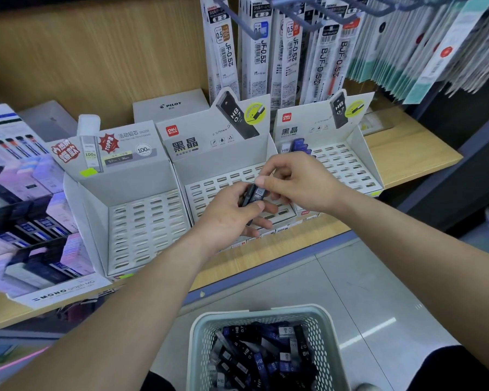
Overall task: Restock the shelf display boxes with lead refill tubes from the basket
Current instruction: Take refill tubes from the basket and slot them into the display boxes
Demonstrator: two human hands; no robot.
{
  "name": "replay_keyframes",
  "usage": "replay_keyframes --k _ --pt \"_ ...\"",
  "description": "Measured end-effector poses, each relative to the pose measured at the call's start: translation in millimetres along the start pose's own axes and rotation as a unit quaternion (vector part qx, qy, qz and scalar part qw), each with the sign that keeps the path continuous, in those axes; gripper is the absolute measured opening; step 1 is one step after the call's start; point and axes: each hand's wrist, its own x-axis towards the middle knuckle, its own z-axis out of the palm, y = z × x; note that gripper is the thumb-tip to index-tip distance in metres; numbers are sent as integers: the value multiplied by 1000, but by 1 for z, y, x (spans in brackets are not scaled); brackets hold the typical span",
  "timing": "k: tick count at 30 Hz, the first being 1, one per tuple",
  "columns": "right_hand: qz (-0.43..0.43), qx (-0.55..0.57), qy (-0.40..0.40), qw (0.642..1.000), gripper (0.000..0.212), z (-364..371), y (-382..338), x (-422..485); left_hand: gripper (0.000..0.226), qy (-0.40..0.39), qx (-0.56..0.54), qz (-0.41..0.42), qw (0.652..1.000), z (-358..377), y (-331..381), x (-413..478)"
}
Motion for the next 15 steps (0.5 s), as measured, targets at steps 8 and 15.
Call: replay_keyframes --k 8,15 --pt "20 104 -8 994 9 -16 2 -3 16 11 -24 14 1000 0 0 0" --pt "20 185 -5 983 25 -19 2 -6 16 30 34 26 999 -1 1 0"
